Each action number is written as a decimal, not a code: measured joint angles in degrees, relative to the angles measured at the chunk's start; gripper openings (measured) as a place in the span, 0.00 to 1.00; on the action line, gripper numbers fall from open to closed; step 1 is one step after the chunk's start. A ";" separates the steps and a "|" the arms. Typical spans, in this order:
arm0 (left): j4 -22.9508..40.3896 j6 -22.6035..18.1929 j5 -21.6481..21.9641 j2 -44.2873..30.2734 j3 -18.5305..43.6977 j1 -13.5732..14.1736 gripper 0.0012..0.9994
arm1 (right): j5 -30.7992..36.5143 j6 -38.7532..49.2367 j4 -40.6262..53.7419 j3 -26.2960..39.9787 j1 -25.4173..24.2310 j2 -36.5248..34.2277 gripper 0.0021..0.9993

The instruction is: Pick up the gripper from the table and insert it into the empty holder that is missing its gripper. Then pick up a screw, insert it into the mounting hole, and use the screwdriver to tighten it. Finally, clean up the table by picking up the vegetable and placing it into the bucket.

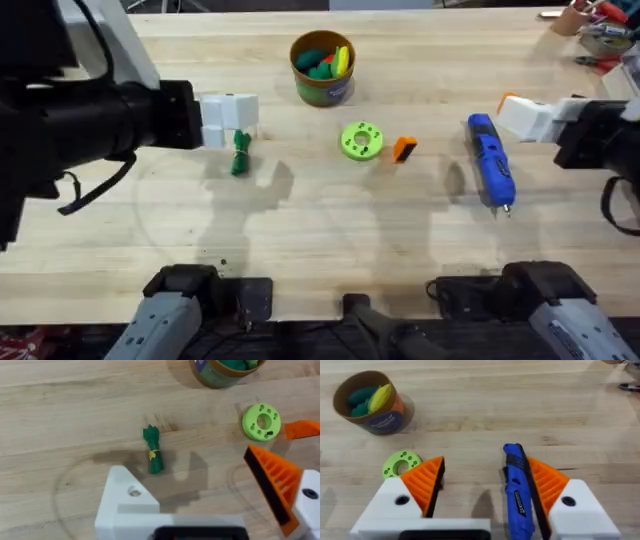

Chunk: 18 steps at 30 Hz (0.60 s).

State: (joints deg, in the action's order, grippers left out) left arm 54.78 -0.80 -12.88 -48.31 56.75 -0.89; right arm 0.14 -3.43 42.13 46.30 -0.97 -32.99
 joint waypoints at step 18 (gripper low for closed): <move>-14.97 -0.34 -1.43 0.02 -0.07 -0.01 0.99 | 0.00 0.01 0.02 0.00 0.00 0.01 0.92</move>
State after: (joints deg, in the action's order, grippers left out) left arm 39.81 -1.14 -14.31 -48.29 56.69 -0.89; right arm 0.14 -3.42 42.15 46.30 -0.97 -32.99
